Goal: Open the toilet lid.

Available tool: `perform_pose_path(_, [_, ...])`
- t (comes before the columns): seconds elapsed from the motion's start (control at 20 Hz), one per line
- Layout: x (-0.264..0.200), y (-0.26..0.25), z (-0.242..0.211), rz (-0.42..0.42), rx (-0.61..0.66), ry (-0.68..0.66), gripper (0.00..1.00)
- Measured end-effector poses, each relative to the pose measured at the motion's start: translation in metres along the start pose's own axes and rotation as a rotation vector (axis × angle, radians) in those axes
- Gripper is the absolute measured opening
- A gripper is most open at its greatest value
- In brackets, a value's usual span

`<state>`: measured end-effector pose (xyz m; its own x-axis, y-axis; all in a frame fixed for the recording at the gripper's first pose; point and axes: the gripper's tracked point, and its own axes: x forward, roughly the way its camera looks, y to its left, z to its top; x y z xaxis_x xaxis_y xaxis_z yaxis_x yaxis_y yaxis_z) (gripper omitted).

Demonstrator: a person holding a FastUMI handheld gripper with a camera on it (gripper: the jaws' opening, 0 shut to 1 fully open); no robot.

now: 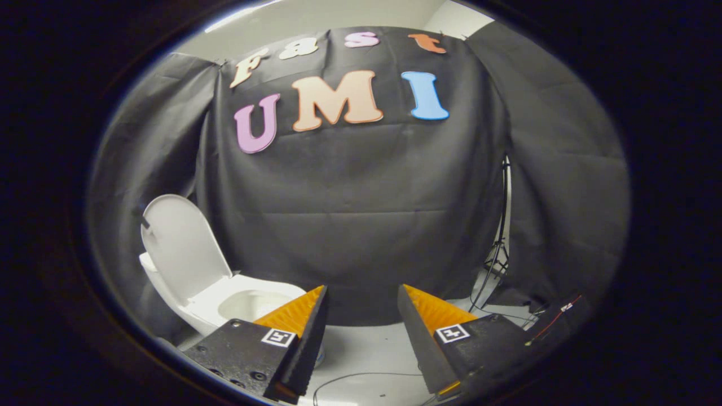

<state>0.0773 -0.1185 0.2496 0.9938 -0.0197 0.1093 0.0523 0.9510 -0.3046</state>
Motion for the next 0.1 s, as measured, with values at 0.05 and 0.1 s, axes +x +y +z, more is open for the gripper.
perform_pose_path(0.05, [-0.0034,0.0014,-0.0018,0.005,-0.001,0.001,0.75])
perform_pose_path(0.1, [-0.0059,0.0002,-0.0023,0.007,-0.001,-0.002,0.76])
